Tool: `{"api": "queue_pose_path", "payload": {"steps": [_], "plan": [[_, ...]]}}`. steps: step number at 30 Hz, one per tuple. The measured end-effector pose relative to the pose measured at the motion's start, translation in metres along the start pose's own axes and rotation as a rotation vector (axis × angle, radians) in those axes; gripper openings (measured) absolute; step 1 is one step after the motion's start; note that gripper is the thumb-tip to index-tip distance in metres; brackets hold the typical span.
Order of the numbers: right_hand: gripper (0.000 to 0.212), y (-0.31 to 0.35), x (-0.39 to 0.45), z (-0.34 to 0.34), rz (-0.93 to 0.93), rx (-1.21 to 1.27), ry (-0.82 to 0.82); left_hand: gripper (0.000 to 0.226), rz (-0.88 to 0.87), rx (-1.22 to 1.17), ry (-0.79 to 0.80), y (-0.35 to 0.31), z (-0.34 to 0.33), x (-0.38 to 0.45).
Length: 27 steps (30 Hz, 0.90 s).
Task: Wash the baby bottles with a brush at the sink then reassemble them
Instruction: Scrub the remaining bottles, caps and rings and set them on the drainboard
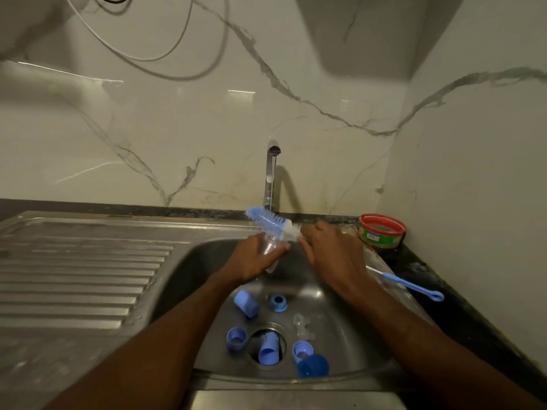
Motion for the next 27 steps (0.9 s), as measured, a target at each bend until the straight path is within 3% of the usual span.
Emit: {"api": "queue_pose_path", "payload": {"steps": [4,9,11,14,17,21,24,27], "plan": [[0.025,0.008,0.004,-0.006,0.046,-0.033,-0.011,0.043,-0.092,-0.014,0.048,-0.006,-0.009,0.002],[0.027,-0.018,0.003,0.001,0.003,-0.005,-0.005,0.049,0.138,-0.349,-0.063,0.011,0.007,0.000],[0.028,-0.024,0.001,0.002,0.013,0.000,0.003,0.047,0.161,-0.310,-0.058,0.013,0.008,-0.001],[0.029,-0.014,0.003,-0.001,0.023,0.016,0.004,0.041,0.004,-0.067,0.013,-0.001,-0.002,-0.002],[0.036,-0.001,0.007,-0.008,0.018,-0.036,0.037,0.036,-0.109,-0.036,0.120,-0.014,-0.020,-0.002],[0.032,-0.009,0.005,-0.002,-0.004,-0.039,0.004,0.042,0.026,-0.249,0.010,-0.002,-0.007,0.002],[0.027,-0.025,0.002,0.004,-0.037,-0.025,0.004,0.043,0.115,-0.182,-0.116,0.017,0.008,0.004],[0.026,-0.023,0.002,0.002,-0.018,-0.011,0.026,0.045,0.141,-0.109,-0.126,0.025,0.011,0.006]]}}
Point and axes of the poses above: each hand's wrist, its own x-axis towards the middle knuckle, its own z-axis out of the back of the hand, y = z × x, the point moved 6 cm from there along x, towards the middle knuckle, and after that the axes turned 10 degrees about x, right-handed, at the moved point
